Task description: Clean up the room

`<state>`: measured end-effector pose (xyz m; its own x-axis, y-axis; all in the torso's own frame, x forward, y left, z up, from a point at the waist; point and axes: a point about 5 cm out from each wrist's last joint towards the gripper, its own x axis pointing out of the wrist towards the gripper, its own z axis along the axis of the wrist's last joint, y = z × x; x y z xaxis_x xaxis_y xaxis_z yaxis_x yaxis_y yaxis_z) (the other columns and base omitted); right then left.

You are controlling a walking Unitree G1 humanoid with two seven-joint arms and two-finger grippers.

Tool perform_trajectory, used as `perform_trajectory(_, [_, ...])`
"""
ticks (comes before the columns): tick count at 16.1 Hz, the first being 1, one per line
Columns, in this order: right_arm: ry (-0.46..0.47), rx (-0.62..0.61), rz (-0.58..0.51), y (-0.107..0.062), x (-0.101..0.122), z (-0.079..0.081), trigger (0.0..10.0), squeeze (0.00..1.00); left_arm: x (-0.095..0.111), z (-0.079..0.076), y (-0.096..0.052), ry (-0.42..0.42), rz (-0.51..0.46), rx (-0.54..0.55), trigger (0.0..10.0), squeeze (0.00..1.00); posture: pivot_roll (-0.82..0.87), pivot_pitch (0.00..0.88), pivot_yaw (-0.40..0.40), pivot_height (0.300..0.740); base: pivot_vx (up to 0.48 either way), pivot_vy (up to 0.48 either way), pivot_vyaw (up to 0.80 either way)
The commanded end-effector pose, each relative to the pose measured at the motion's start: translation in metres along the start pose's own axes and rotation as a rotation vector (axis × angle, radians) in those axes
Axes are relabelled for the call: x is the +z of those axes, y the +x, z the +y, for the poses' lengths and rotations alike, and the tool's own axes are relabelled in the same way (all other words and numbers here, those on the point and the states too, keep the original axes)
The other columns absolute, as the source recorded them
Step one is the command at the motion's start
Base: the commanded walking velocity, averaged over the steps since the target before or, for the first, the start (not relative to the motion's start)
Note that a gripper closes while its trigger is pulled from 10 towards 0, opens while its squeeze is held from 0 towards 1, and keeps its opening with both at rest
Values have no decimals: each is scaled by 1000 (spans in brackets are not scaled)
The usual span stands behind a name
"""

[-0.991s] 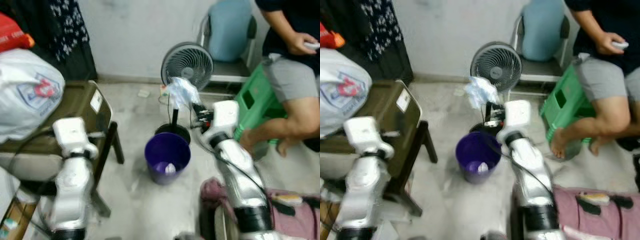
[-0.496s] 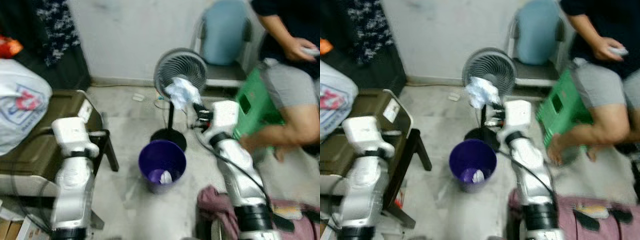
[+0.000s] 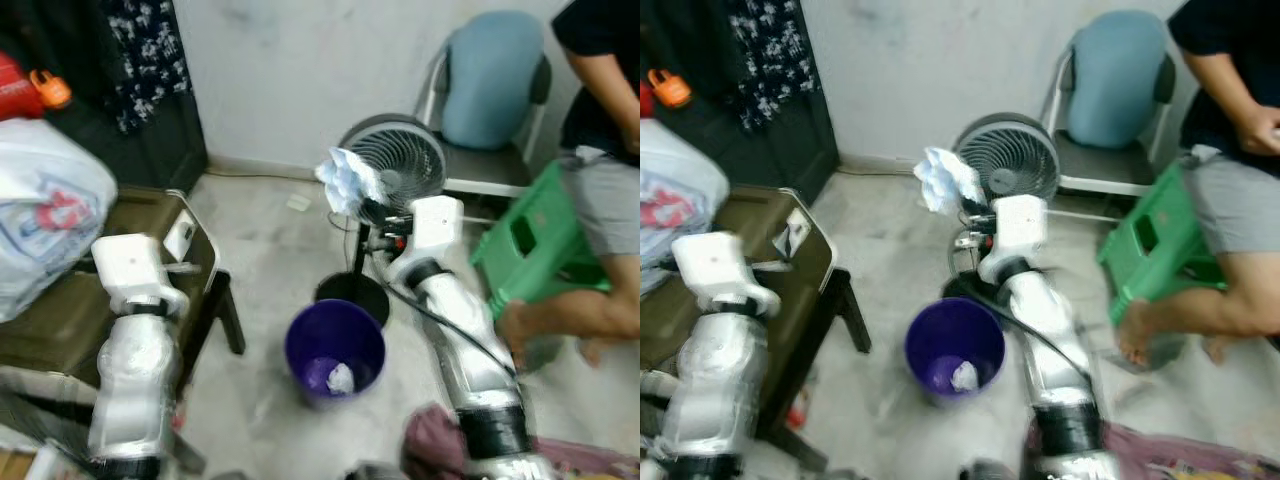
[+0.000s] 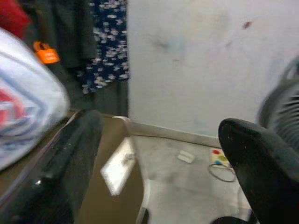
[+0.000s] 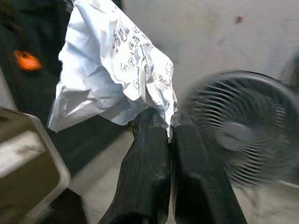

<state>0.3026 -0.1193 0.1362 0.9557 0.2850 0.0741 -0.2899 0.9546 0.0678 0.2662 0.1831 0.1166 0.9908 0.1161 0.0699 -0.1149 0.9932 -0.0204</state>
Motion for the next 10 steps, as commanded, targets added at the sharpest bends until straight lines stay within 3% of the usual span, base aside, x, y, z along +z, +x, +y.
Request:
perform_trajectory(1, [8, 18, -12, 4, 3, 7, 10000, 0, 5, 7, 2, 20, -15, 17, 10000, 0, -51, 0, -35, 740, 330, 0, 0])
perform_trajectory(8, [12, 12, 1, 9, 2, 8, 10000, 0, 4, 4, 4, 13, -9, 2, 10000, 0, -55, 0, -33, 740, 319, 0, 0])
perform_trajectory(10, [-1, 6, 20, 11, 0, 10, 10000, 0, 8, 1, 7, 40, -28, -32, 10000, 0, -61, 0, -31, 740, 0, 0, 0])
